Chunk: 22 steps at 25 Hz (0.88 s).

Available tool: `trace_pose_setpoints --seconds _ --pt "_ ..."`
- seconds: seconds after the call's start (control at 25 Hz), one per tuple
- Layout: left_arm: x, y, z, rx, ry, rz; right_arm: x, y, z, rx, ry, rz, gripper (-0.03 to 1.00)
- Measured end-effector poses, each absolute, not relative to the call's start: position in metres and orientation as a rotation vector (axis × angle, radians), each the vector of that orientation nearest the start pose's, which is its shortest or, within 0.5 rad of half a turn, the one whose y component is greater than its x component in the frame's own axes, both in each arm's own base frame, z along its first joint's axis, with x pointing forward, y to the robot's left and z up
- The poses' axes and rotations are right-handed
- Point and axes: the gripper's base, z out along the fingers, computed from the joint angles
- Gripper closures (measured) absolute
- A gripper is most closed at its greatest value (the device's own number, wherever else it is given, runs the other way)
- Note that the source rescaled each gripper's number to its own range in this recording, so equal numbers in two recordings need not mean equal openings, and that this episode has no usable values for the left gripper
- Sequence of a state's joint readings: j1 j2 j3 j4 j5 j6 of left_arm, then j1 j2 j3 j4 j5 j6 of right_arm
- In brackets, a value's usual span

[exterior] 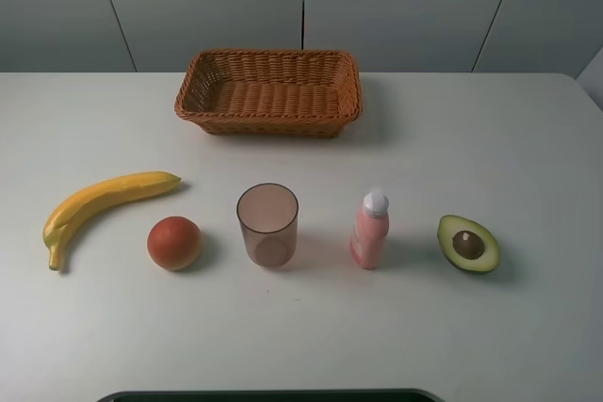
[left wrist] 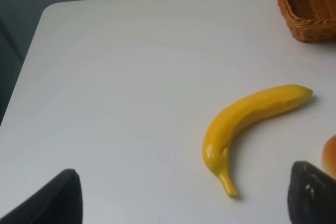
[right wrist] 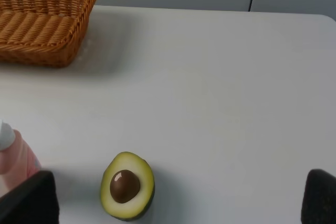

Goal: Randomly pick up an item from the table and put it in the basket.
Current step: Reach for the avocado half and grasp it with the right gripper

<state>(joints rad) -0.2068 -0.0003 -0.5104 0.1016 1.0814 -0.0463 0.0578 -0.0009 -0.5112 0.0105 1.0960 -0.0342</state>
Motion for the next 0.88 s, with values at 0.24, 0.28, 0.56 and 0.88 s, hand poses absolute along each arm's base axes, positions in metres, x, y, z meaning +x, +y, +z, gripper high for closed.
trace_pose_setpoints --seconds 0.24,0.28,0.56,0.88 --pt "-0.0054 0.0095 0.2788 0.158 2.044 -0.036 -0.0079 0.0004 0.2775 -0.096 2.065 0.027 -0.03" --pt "-0.0054 0.0095 0.2788 0.158 2.044 -0.036 -0.0079 0.0004 0.2775 -0.096 2.065 0.027 -0.03" --pt "-0.0054 0.0095 0.2788 0.158 2.044 -0.036 -0.0079 0.0004 0.2775 -0.096 2.065 0.027 -0.03" --pt "-0.0054 0.0095 0.2788 0.158 2.044 -0.036 -0.0079 0.0004 0.2775 -0.096 2.065 0.027 -0.03"
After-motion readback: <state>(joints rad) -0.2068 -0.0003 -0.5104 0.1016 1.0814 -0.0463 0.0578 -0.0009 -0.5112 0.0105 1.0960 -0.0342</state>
